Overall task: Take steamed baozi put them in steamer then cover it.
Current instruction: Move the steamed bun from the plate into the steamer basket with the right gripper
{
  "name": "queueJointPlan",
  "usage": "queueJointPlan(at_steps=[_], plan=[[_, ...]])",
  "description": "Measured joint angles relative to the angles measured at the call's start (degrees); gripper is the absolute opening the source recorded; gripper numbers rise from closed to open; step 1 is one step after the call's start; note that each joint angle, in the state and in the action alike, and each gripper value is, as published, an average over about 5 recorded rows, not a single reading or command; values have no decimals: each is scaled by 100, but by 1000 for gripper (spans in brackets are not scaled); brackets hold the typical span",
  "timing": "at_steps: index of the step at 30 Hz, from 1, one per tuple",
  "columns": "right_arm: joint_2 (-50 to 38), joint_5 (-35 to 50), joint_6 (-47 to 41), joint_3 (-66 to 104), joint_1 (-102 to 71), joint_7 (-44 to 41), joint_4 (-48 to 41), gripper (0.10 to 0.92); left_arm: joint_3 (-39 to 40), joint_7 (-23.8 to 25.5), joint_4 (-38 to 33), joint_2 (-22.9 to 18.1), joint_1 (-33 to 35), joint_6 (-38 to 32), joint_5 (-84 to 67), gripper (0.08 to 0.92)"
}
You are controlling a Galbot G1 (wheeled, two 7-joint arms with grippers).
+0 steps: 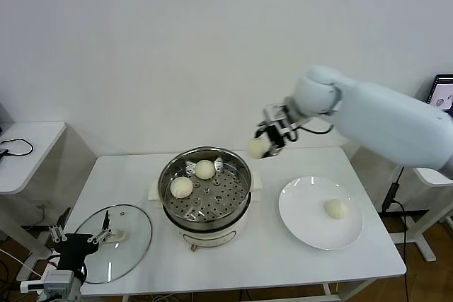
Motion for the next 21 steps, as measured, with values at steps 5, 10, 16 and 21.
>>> queueJointPlan(at_steps=[5,10,16,21], plan=[[429,78,293,-286,-17,215,56,596,-52,2,-27,-22,17,3,-2,823],[803,-6,664,-554,-60,364,77,594,-93,3,-34,-61,3,2,-14,823],[1202,-256,1212,-824,-80,368,-30,600,-105,3,-76,-117,-11,0,-22,823],[1467,-488,1652,-989,-100,297,-118,602,-136,-1,-99,-142,-10,-6,-51,823]])
